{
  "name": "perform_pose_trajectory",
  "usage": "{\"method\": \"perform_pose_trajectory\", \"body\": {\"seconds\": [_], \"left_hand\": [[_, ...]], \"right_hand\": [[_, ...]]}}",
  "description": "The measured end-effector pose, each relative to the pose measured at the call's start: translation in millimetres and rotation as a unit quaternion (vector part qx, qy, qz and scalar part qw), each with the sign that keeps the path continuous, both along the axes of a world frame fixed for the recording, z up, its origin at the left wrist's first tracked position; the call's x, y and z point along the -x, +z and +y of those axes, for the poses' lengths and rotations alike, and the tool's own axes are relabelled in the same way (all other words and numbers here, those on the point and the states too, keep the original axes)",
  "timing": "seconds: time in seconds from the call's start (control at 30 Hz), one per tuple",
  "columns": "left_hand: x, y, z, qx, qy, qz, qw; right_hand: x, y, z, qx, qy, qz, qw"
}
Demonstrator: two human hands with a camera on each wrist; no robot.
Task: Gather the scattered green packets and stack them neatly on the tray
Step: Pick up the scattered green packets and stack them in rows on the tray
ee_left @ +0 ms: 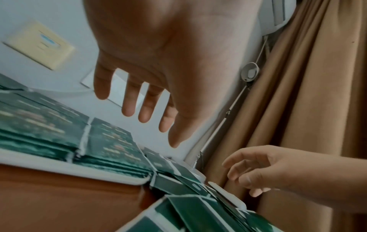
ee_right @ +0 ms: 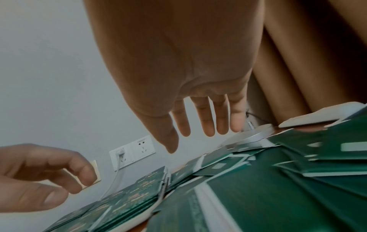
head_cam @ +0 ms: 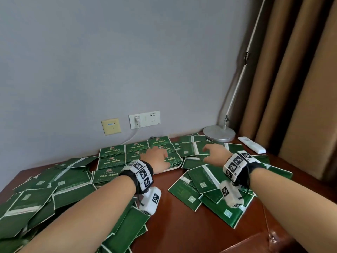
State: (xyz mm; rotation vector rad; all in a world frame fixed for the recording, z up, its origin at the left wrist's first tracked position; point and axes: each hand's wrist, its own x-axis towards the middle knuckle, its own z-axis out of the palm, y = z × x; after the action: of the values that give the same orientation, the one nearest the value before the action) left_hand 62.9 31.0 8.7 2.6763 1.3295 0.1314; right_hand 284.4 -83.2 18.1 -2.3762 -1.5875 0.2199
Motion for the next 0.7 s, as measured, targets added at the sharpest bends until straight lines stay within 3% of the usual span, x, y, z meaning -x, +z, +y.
{"method": "perform_pose_trajectory", "body": {"seconds": [0.27,0.7], "left_hand": [[-69.9,-21.9,-46.8,0.024,-0.076,0.003,0.997],[-124.8,-56.8,-48.3,0.054,-0.107,0.010,0.993]], "right_hand": [[-46.6,-29.5,-76.4,0.035,-0.045,-0.007,0.998],[-94.9,-61.9,-96.0,0.089,-0.094,-0.062,0.990]]}}
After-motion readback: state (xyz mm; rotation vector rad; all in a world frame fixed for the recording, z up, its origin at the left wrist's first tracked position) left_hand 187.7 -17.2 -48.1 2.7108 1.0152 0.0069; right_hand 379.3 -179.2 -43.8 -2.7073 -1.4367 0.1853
